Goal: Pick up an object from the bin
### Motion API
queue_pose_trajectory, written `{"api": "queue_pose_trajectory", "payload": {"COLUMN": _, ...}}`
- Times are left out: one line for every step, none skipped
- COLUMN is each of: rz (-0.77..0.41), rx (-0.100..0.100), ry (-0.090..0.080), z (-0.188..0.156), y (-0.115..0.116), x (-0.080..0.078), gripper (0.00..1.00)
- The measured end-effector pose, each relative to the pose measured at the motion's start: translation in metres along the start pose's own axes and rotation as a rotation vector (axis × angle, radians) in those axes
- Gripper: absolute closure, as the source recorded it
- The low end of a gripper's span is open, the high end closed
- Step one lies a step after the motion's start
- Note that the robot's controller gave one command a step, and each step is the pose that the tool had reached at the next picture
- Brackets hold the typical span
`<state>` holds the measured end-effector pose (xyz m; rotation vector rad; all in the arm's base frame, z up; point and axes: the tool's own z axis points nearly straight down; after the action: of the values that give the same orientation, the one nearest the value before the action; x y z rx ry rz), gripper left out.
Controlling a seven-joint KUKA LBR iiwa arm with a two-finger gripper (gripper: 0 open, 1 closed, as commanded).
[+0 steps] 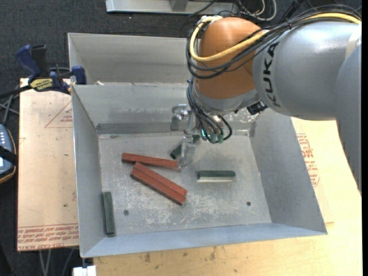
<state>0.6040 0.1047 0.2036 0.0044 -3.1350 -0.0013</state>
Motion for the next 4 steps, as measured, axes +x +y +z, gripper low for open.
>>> {"api": "queue_pose_trajectory", "payload": {"rz": 0.002, "rx": -0.001, "ry": -0.008, "z": -0.005, "y": 0.000, "x": -0.002, "gripper": 0.00}}
{"api": "queue_pose_trajectory", "payload": {"rz": -0.034, "rx": -0.001, "ry": -0.016, "z": 0.040, "y": -0.003, "x": -0.004, "gripper": 0.00}}
{"api": "queue_pose_trajectory", "payload": {"rz": -0.127, "rx": 0.000, "ry": -0.013, "z": 0.100, "y": 0.000, "x": -0.021, "gripper": 0.00}}
{"api": "queue_pose_trajectory", "payload": {"rz": -0.215, "rx": -0.002, "ry": -0.012, "z": 0.131, "y": 0.052, "x": -0.023, "gripper": 1.00}}
